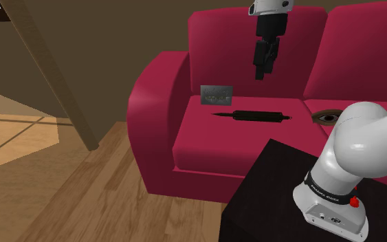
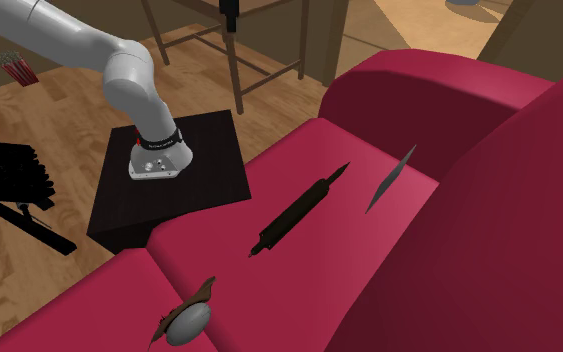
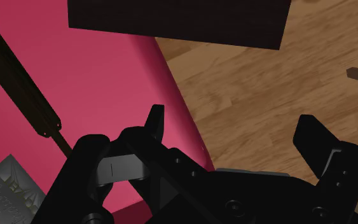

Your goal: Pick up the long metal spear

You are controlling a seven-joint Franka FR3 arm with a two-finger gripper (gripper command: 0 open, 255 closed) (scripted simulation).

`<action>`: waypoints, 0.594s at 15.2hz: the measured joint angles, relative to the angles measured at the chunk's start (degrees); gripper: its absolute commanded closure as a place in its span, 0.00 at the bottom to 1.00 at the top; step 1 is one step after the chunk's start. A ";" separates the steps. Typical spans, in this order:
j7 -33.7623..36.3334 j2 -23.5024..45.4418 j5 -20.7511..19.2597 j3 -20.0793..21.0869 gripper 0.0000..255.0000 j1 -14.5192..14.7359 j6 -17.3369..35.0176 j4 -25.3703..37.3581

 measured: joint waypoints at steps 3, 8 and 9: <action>-1.60 -0.16 -0.90 -0.84 0.00 -0.10 1.63 -1.68; -8.97 -0.24 -5.41 -5.48 0.00 -1.09 9.09 -8.70; -10.46 0.04 -6.31 -6.44 0.00 -1.30 10.28 -9.40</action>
